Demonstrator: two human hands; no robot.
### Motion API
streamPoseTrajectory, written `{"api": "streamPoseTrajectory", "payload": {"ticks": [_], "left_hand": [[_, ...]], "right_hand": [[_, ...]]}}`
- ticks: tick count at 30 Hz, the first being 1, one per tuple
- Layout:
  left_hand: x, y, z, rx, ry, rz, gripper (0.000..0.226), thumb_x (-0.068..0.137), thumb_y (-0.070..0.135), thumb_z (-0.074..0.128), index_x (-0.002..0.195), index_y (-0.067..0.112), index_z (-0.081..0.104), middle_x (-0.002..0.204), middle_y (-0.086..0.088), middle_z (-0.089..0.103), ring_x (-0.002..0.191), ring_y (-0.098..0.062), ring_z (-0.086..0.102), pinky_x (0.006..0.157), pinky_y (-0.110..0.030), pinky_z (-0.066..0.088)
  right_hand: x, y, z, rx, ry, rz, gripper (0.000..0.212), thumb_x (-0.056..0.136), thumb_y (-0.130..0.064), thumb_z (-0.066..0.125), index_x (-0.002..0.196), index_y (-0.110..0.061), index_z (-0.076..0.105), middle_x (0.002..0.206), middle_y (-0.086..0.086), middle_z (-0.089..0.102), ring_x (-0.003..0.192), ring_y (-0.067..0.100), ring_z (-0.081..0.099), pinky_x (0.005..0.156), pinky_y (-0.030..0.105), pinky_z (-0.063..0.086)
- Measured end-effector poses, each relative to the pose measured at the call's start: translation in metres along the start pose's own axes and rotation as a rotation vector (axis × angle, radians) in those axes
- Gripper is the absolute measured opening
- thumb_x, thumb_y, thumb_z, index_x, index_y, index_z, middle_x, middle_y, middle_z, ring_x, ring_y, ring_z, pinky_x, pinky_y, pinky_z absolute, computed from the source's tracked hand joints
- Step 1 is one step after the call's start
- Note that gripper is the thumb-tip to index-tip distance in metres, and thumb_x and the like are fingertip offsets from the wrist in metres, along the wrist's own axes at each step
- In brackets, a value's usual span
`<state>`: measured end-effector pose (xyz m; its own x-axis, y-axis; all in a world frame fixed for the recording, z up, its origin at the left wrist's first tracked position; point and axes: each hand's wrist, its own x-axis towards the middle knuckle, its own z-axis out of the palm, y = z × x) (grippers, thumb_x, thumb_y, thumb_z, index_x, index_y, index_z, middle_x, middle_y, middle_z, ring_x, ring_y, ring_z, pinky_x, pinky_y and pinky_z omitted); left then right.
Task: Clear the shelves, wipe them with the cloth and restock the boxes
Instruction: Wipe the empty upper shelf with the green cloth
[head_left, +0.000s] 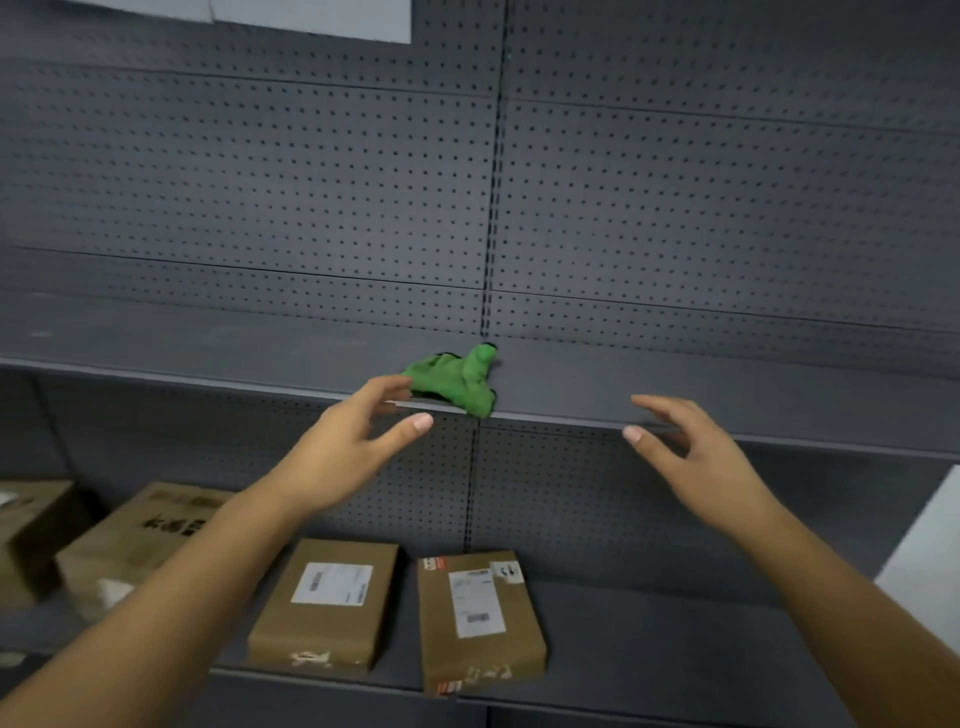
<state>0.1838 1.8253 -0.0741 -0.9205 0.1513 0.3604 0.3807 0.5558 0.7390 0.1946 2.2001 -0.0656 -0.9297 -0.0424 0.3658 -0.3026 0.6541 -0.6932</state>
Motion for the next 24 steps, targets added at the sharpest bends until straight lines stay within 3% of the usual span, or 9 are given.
{"api": "streamPoseTrajectory", "payload": {"ticks": [13,19,24], "left_hand": [[0.032,-0.092,-0.122,0.1,0.136,-0.074,0.069,0.089,0.065,0.048,0.147,0.028,0.046,0.137,0.019,0.053,0.127,-0.008,0.052,0.109,-0.039,0.044],[0.052,-0.131,-0.143,0.168,0.17,-0.11,0.067,0.088,0.065,0.046,0.144,0.029,0.048,0.141,0.015,0.055,0.131,-0.008,0.049,0.108,-0.041,0.044],[0.067,-0.164,-0.164,0.31,0.19,-0.14,0.054,0.093,0.06,0.047,0.142,0.036,0.051,0.141,0.015,0.055,0.129,-0.01,0.051,0.102,-0.041,0.047]], "right_hand": [[0.088,-0.073,0.104,-0.098,-0.035,-0.01,0.053,0.093,-0.056,0.053,0.143,-0.035,0.052,0.146,-0.013,0.046,0.13,0.002,0.04,0.105,0.029,0.033],[0.124,-0.097,0.128,-0.175,-0.118,-0.066,0.07,0.086,-0.065,0.045,0.147,-0.033,0.048,0.148,-0.014,0.043,0.132,0.002,0.039,0.105,0.025,0.03],[0.15,-0.107,0.152,-0.333,-0.303,-0.102,0.075,0.084,-0.077,0.038,0.152,-0.047,0.034,0.161,-0.022,0.023,0.142,0.0,0.028,0.115,0.029,0.027]]}}
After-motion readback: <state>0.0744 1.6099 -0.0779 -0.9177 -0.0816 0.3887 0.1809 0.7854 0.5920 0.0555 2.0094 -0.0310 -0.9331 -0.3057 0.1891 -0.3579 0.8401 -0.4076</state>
